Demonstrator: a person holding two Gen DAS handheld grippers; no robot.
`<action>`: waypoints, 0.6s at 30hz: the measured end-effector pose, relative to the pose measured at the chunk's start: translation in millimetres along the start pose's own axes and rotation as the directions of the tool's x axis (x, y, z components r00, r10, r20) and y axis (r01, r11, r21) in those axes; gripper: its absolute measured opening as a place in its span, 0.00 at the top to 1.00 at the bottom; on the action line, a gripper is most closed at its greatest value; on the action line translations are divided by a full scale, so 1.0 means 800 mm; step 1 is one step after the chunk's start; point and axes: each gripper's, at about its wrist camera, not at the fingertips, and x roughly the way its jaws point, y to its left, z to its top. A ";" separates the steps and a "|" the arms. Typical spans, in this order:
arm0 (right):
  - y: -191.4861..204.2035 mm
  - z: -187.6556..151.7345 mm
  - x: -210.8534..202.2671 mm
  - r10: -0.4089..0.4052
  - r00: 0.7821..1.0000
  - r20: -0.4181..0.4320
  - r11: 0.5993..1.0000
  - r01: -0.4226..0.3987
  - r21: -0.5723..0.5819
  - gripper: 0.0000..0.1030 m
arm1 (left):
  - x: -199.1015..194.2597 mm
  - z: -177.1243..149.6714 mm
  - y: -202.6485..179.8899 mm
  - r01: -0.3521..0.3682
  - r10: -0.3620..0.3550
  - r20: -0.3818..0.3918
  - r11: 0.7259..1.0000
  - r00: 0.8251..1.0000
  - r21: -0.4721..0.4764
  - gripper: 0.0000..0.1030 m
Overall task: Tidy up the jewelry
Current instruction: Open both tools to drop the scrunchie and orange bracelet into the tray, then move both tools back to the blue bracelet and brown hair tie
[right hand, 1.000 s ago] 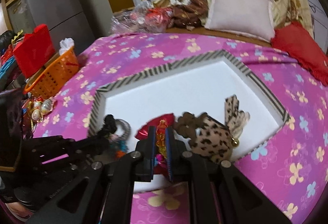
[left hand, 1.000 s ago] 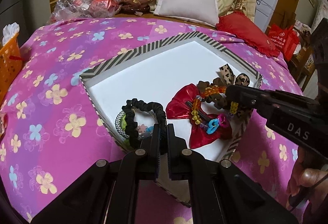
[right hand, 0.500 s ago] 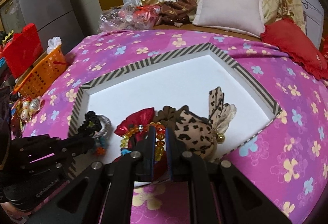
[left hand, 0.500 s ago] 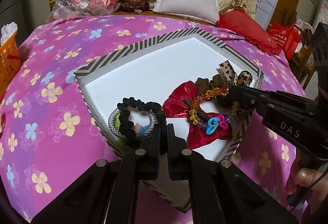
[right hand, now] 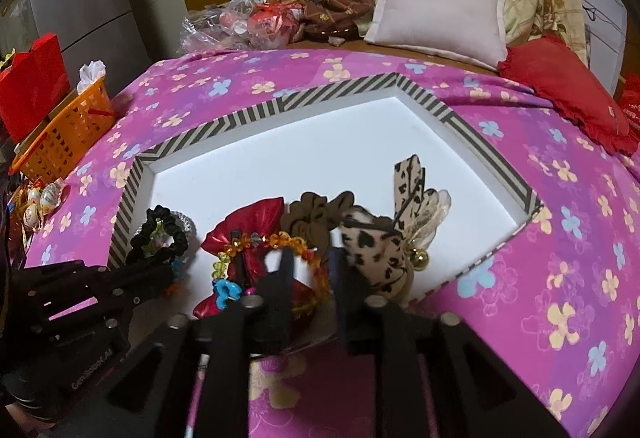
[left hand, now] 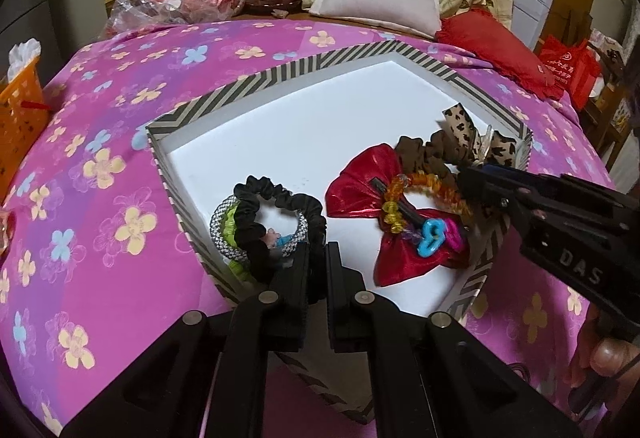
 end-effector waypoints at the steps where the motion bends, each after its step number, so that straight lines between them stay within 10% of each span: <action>1: 0.001 -0.001 -0.001 -0.002 1.000 0.001 1.000 0.002 0.001 0.65 | 0.000 0.000 0.001 -0.009 0.009 -0.005 1.000 1.000 -0.003 0.94; 6: 0.004 -0.005 -0.015 0.006 1.000 0.021 1.000 -0.006 -0.001 0.61 | -0.010 -0.003 0.001 -0.026 0.026 0.010 1.000 1.000 -0.004 0.71; 18: 0.013 -0.023 -0.081 0.053 0.995 0.086 0.999 -0.053 0.006 0.45 | -0.067 -0.018 0.008 -0.067 0.069 0.086 0.997 0.994 -0.022 0.58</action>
